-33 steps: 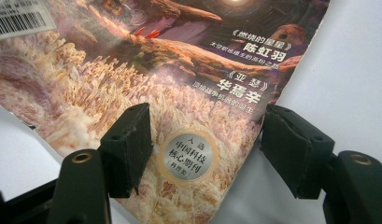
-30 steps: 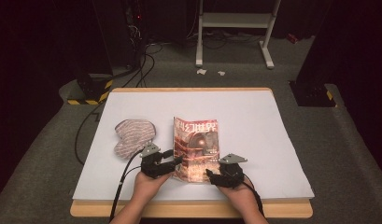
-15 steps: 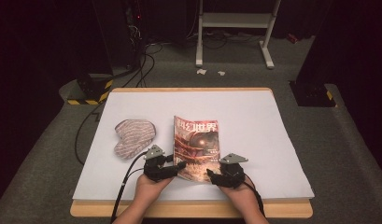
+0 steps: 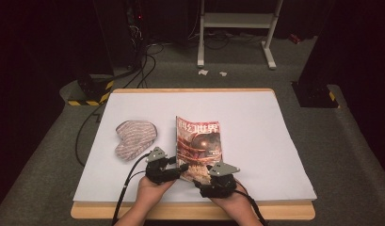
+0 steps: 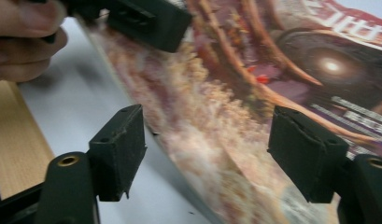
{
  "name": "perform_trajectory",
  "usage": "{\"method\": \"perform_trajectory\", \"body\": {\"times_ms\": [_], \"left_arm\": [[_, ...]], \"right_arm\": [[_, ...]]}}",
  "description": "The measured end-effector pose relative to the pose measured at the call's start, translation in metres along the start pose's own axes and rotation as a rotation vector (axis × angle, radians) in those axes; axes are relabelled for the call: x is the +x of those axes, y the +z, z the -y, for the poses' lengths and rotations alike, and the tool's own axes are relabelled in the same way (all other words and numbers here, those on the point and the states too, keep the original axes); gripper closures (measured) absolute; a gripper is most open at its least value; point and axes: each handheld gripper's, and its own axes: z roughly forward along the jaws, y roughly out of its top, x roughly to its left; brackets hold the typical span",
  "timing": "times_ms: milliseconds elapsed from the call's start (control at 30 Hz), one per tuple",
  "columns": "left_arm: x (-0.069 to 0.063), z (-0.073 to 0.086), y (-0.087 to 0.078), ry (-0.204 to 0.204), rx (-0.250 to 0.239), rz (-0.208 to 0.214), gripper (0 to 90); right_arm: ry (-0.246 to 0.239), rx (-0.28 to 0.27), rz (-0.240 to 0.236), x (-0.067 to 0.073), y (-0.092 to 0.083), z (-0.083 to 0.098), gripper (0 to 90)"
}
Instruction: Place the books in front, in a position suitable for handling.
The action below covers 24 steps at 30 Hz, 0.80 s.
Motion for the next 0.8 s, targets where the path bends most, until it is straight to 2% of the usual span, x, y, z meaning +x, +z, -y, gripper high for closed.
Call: {"method": "perform_trajectory", "body": {"times_ms": [133,400,467,567,700,800], "left_arm": [[-0.002,-0.002,0.000,0.007,-0.002,-0.003,42.5],[-0.005,-0.003,-0.001,0.004,0.001,-0.003,42.4],[-0.006,-0.003,-0.002,0.002,-0.001,-0.001,42.4],[-0.006,-0.002,-0.005,0.002,0.000,-0.003,42.4],[-0.004,-0.001,-0.007,-0.002,0.005,-0.008,42.2],[-0.005,-0.002,-0.006,-0.004,0.002,-0.012,42.1]], "right_arm": [[-0.033,-0.001,0.004,0.009,0.006,-0.002,23.3],[-0.099,0.035,0.074,0.022,0.030,-0.009,23.0],[-0.118,0.056,0.108,0.024,0.037,-0.010,23.2],[-0.125,0.069,0.148,0.024,0.042,-0.012,26.8],[-0.127,0.071,0.156,0.024,0.044,-0.012,30.9],[-0.145,0.070,0.177,0.029,0.046,-0.011,35.9]]}}
